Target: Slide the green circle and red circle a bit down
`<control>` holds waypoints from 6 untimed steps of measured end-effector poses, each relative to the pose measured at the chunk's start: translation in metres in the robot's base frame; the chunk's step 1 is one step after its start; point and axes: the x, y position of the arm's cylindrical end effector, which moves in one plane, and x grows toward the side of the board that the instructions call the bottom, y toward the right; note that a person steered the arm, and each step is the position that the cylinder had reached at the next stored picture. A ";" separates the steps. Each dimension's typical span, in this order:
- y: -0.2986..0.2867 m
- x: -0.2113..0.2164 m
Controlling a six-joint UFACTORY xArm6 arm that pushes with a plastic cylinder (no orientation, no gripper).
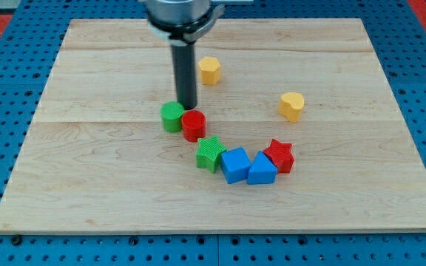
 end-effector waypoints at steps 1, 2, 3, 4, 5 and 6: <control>-0.017 0.008; -0.057 -0.018; -0.076 -0.003; -0.005 0.023; -0.003 0.027; -0.003 0.027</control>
